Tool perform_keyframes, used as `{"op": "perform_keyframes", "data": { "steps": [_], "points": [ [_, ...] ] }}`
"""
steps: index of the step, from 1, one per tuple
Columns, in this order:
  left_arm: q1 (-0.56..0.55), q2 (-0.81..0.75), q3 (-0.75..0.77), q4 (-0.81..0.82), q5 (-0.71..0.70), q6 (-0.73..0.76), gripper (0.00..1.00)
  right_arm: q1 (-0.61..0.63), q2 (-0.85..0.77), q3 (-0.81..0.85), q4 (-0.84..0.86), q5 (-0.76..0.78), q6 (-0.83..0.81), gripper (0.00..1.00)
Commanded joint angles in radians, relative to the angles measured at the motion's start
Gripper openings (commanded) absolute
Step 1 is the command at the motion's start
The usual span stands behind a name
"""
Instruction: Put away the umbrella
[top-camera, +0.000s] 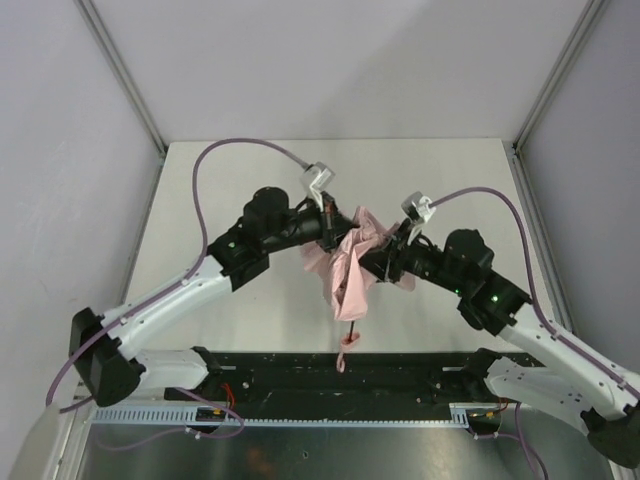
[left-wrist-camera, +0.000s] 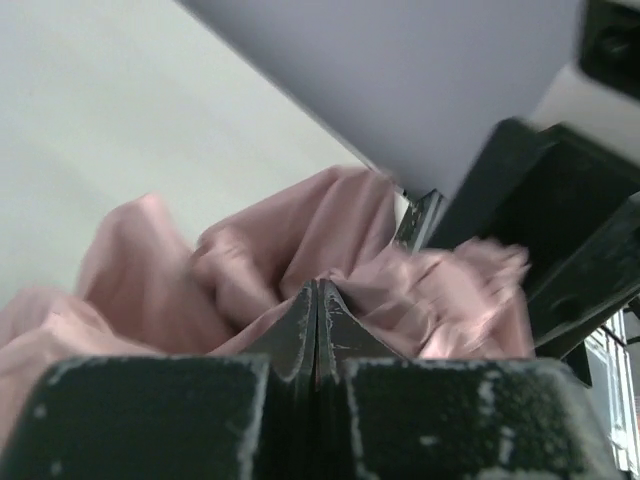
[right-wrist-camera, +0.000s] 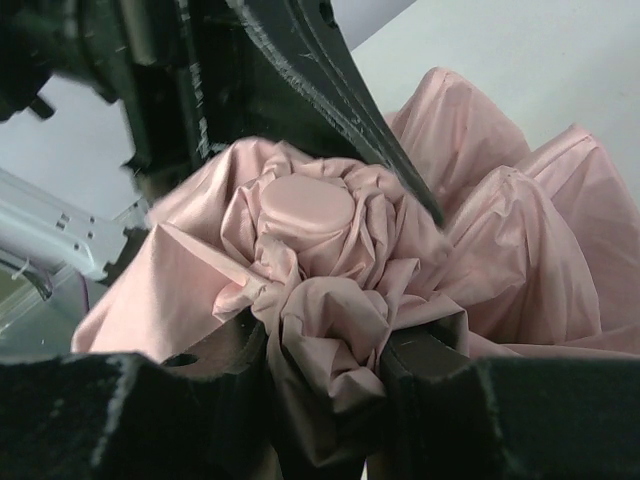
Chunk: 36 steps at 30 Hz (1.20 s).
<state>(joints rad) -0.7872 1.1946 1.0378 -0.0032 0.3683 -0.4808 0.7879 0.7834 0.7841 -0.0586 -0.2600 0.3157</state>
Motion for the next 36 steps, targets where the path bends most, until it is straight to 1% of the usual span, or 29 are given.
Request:
{"op": "perform_keyframes", "data": {
  "steps": [1,3,4,5,7,9,12,14,16,19,21,23,26,30,33,34,35,36],
  "points": [
    [-0.067,0.072,0.159,0.139,0.004,-0.018,0.00,-0.027,0.106,0.126,0.235,0.042,0.031,0.00],
    [-0.067,0.077,0.186,0.121,-0.022,0.012,0.02,-0.044,0.150,0.167,0.212,0.076,0.029,0.00],
    [-0.063,0.070,0.196,0.094,-0.042,0.037,0.08,-0.056,0.164,0.185,0.197,0.081,0.025,0.00],
    [-0.056,0.059,0.203,0.067,-0.061,0.062,0.18,-0.068,0.173,0.197,0.187,0.083,0.021,0.00],
    [-0.026,0.010,0.202,0.005,-0.105,0.099,0.45,-0.087,0.177,0.214,0.160,0.093,0.011,0.00],
    [0.030,-0.057,0.184,-0.054,-0.146,0.111,0.67,-0.108,0.176,0.227,0.123,0.113,0.005,0.00],
    [0.109,-0.168,0.159,-0.138,-0.217,0.128,0.87,-0.142,0.175,0.245,0.052,0.174,0.008,0.00],
    [0.133,-0.227,0.150,-0.187,-0.260,0.152,0.94,-0.157,0.178,0.258,0.008,0.229,0.019,0.00],
    [0.139,-0.263,0.145,-0.221,-0.258,0.154,0.95,-0.169,0.185,0.271,-0.025,0.286,0.037,0.00],
    [0.127,-0.259,0.128,-0.235,-0.157,0.103,0.93,-0.187,0.210,0.300,-0.077,0.375,0.081,0.00],
    [0.076,-0.227,0.118,-0.236,-0.132,0.095,0.97,-0.196,0.220,0.315,-0.099,0.410,0.113,0.00],
    [0.003,-0.185,0.114,-0.238,-0.176,0.109,0.99,-0.202,0.220,0.325,-0.112,0.427,0.139,0.00],
    [-0.063,-0.089,0.137,-0.239,-0.218,0.116,0.99,-0.204,0.216,0.342,-0.129,0.417,0.156,0.00],
    [-0.085,0.007,0.173,-0.244,-0.230,0.132,0.99,-0.204,0.195,0.352,-0.159,0.394,0.157,0.00],
    [-0.087,0.058,0.190,-0.253,-0.218,0.152,0.99,-0.203,0.172,0.353,-0.182,0.346,0.141,0.00],
    [-0.087,0.067,0.197,-0.256,-0.216,0.161,0.97,-0.203,0.166,0.353,-0.192,0.324,0.129,0.00],
    [-0.087,0.072,0.204,-0.264,-0.222,0.172,0.89,-0.204,0.161,0.353,-0.203,0.298,0.111,0.00],
    [-0.084,0.072,0.211,-0.276,-0.236,0.185,0.80,-0.206,0.158,0.353,-0.218,0.264,0.086,0.00]
  ]
}}
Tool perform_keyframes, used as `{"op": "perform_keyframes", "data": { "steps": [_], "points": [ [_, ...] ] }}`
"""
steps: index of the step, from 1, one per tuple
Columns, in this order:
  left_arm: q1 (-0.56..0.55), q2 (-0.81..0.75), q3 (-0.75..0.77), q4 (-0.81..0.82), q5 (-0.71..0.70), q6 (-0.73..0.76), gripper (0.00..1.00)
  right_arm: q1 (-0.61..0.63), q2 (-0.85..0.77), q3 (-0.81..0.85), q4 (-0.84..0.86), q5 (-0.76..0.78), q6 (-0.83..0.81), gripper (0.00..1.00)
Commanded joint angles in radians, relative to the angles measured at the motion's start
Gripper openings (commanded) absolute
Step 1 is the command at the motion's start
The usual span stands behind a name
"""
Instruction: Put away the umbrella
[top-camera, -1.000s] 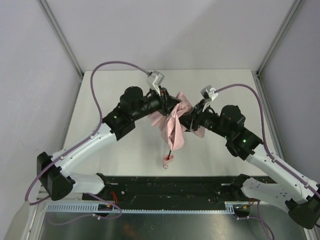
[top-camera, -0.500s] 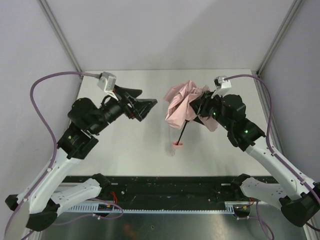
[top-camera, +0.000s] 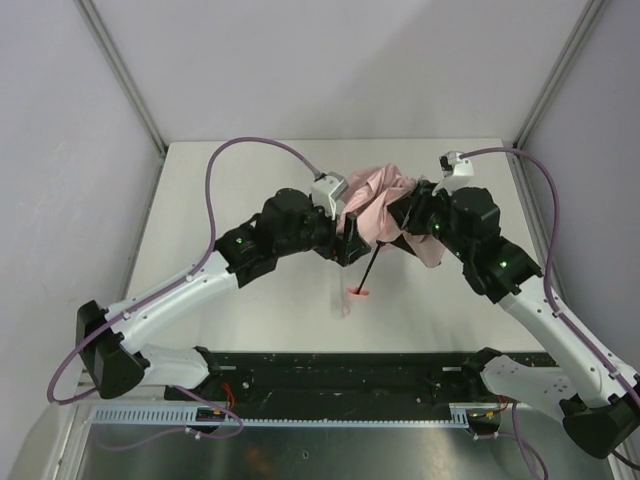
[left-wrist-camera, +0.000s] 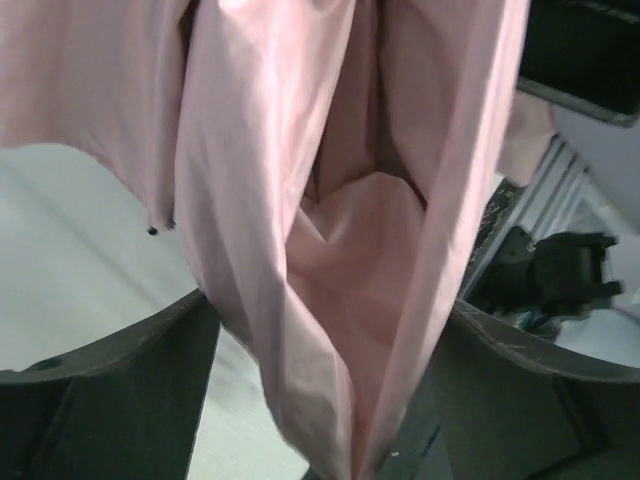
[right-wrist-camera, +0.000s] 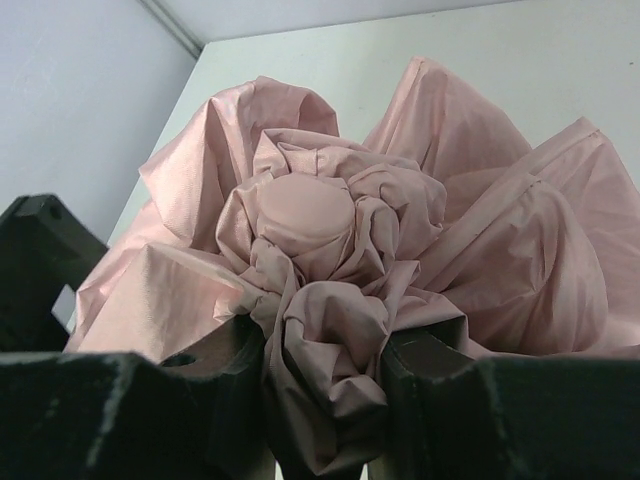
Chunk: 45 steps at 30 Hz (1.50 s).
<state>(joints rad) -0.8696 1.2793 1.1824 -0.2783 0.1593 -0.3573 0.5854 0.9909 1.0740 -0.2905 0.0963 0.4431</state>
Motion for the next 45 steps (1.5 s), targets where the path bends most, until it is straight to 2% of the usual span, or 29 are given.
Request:
{"op": "perform_keyframes", "data": {
  "steps": [1,5,7,8,10,12,15,20,23,28,31,33,37,41,43,45],
  "points": [
    [0.002,-0.019,0.073,-0.010,-0.040,0.077,0.68,-0.010,-0.052,0.063,-0.005,-0.131,-0.069,0.00],
    [0.030,-0.078,0.071,-0.038,-0.030,0.170,0.31,-0.077,-0.056,0.063,-0.094,-0.326,-0.199,0.00],
    [0.056,-0.103,0.059,-0.060,0.027,0.213,0.12,-0.147,-0.059,0.063,-0.122,-0.497,-0.250,0.00],
    [0.070,-0.113,0.050,-0.070,0.067,0.234,0.06,-0.191,-0.061,0.063,-0.129,-0.597,-0.272,0.00],
    [0.098,-0.136,0.030,-0.092,0.128,0.270,0.02,-0.298,-0.064,0.060,-0.136,-0.818,-0.317,0.00],
    [0.121,-0.163,0.011,-0.111,0.175,0.300,0.00,-0.350,-0.070,0.058,-0.131,-0.971,-0.338,0.00],
    [0.138,-0.199,-0.013,-0.132,0.198,0.342,0.00,-0.360,-0.075,0.054,-0.088,-1.141,-0.337,0.00],
    [0.144,-0.212,-0.034,-0.140,0.155,0.342,0.00,-0.351,-0.095,0.034,0.078,-1.317,-0.232,0.00],
    [0.144,-0.186,-0.014,-0.139,0.166,0.323,0.00,-0.278,-0.097,0.029,0.133,-1.377,-0.197,0.00],
    [0.144,-0.119,0.044,-0.133,0.336,0.312,0.00,-0.112,-0.075,0.028,0.157,-1.421,-0.210,0.00],
    [0.144,-0.108,0.044,-0.124,0.383,0.319,0.00,-0.037,-0.061,0.028,0.188,-1.443,-0.207,0.00],
    [0.144,-0.115,0.030,-0.121,0.351,0.315,0.00,-0.020,-0.059,0.028,0.206,-1.449,-0.203,0.00],
    [0.147,-0.163,-0.020,-0.121,0.172,0.282,0.00,-0.054,-0.047,0.029,0.201,-1.471,-0.211,0.00],
    [0.152,-0.212,-0.056,-0.121,0.089,0.253,0.00,-0.058,-0.015,0.029,0.249,-1.477,-0.184,0.00],
    [0.152,-0.232,-0.064,-0.121,0.040,0.229,0.09,-0.069,0.004,0.028,0.294,-1.442,-0.150,0.00],
    [0.155,-0.261,-0.079,-0.121,-0.045,0.208,0.25,-0.095,0.018,0.029,0.329,-1.395,-0.121,0.00]
  ]
}}
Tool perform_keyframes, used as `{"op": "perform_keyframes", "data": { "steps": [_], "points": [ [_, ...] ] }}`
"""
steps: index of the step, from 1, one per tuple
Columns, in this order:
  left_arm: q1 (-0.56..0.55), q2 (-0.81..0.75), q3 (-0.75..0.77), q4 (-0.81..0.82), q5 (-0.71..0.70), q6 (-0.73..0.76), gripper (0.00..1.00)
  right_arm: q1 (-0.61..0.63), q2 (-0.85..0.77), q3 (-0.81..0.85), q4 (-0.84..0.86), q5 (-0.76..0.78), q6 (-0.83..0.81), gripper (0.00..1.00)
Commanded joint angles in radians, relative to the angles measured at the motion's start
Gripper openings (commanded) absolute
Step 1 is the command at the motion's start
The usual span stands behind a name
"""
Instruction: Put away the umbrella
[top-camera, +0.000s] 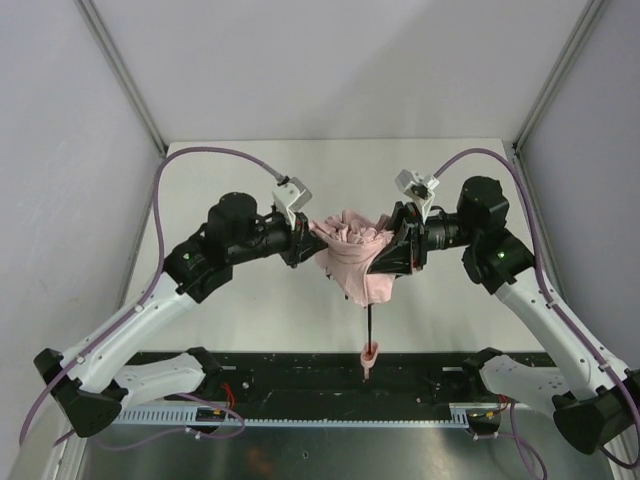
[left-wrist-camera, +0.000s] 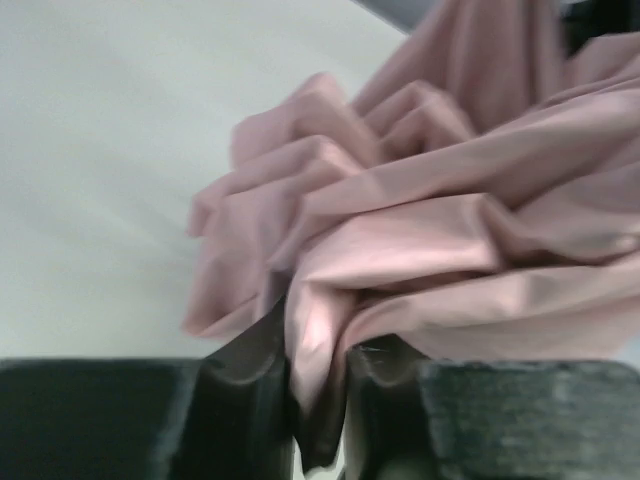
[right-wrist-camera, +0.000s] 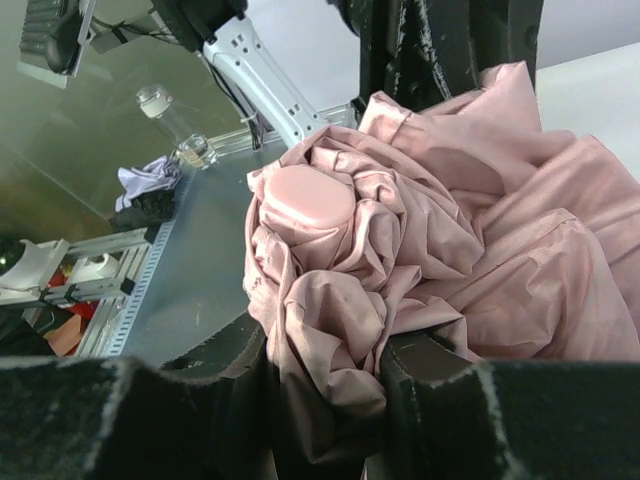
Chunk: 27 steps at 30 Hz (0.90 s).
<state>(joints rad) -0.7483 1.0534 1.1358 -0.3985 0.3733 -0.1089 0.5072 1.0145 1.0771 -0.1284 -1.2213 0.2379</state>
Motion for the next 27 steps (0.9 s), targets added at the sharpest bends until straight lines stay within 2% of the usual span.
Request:
{"op": "perform_keyframes", "data": {
  "steps": [1,5,6,8,10,13,15,18,20,21,23,27],
  "points": [
    [0.037,-0.051,-0.042,-0.002,-0.314,-0.047,0.35,-0.036,0.001,0.027,0.175,-0.049,0.096,0.00],
    [0.069,-0.111,-0.080,-0.006,-0.543,-0.069,0.86,-0.147,0.032,0.026,0.166,0.056,0.116,0.00],
    [0.084,-0.130,-0.089,-0.007,-0.593,-0.079,0.93,-0.186,0.038,0.026,0.156,0.089,0.122,0.00],
    [0.115,-0.170,-0.106,-0.006,-0.666,-0.101,0.98,-0.280,0.052,0.036,0.141,0.172,0.141,0.00],
    [0.144,-0.209,-0.118,-0.004,-0.720,-0.113,0.99,-0.354,0.077,0.092,-0.013,0.301,0.084,0.00],
    [0.162,-0.267,-0.146,0.023,-0.781,-0.118,0.99,-0.387,0.144,0.256,-0.303,0.729,-0.088,0.00],
    [0.163,-0.307,-0.189,0.067,-0.775,-0.111,0.99,-0.388,0.192,0.363,-0.419,1.018,-0.163,0.00],
    [0.166,-0.343,-0.235,0.109,-0.754,-0.101,0.99,-0.383,0.252,0.489,-0.483,1.387,-0.224,0.00],
    [0.166,-0.349,-0.252,0.121,-0.746,-0.096,0.99,-0.335,0.298,0.559,-0.481,1.650,-0.309,0.00],
    [0.167,-0.350,-0.258,0.125,-0.743,-0.092,0.99,-0.282,0.325,0.578,-0.448,1.786,-0.383,0.00],
    [0.167,-0.354,-0.267,0.133,-0.741,-0.089,0.99,-0.163,0.391,0.546,-0.255,2.062,-0.605,0.00],
    [0.165,-0.374,-0.279,0.138,-0.774,-0.095,0.99,0.033,0.613,0.403,0.386,2.433,-1.209,0.00]
  ]
}}
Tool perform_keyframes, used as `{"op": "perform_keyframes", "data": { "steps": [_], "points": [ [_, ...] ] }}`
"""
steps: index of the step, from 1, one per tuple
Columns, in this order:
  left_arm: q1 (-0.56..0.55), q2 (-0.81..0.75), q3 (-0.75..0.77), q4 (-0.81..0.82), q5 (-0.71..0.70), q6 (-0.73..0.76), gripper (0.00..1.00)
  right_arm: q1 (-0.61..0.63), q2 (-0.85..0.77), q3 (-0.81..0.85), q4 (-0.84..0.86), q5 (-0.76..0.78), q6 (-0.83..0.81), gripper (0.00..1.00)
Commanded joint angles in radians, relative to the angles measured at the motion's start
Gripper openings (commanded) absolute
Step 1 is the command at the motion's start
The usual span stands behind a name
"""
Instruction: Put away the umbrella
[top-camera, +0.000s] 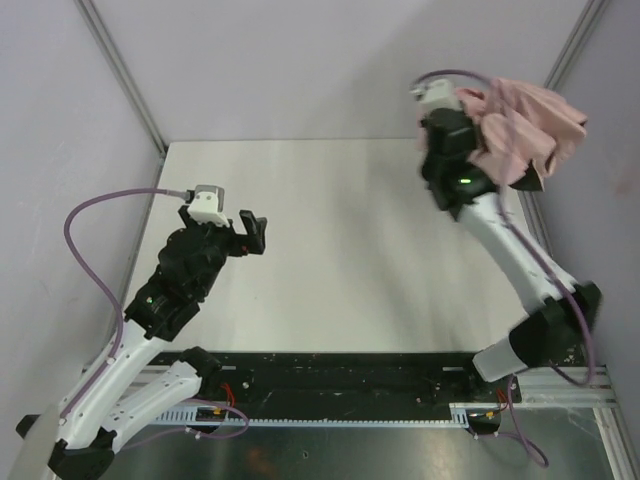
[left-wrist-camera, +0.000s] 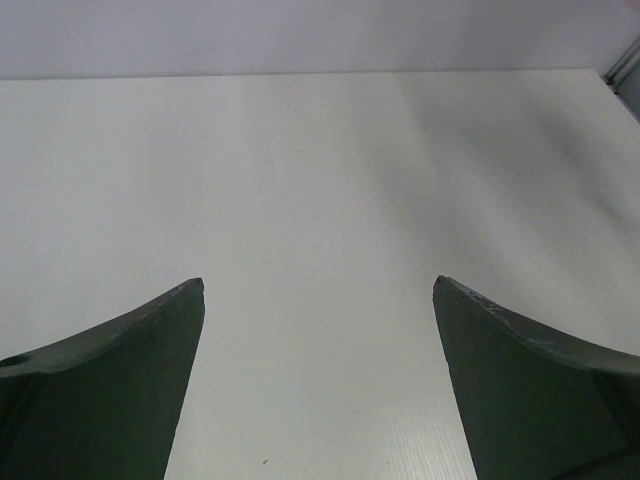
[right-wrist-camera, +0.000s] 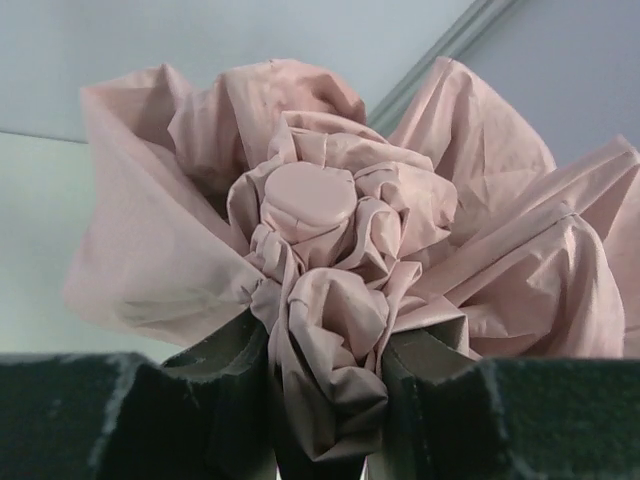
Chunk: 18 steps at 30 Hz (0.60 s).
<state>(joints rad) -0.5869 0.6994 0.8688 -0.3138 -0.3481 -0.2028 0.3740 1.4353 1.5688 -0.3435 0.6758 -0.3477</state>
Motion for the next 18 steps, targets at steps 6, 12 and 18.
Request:
{"op": "perform_keyframes", "data": {
  "steps": [6,12,18],
  "points": [
    [-0.008,-0.063,-0.021,0.039,-0.178,-0.035,0.99,0.389,0.526,-0.248,1.370,0.667,-1.214,0.00],
    [-0.016,-0.135,-0.055,0.028,-0.250,-0.109,0.99,0.600,0.623,-0.336,1.044,0.623,-0.905,0.00],
    [-0.016,-0.256,-0.109,0.026,-0.231,-0.140,0.99,0.659,0.547,-0.246,-0.026,0.227,-0.046,0.00]
  ]
}}
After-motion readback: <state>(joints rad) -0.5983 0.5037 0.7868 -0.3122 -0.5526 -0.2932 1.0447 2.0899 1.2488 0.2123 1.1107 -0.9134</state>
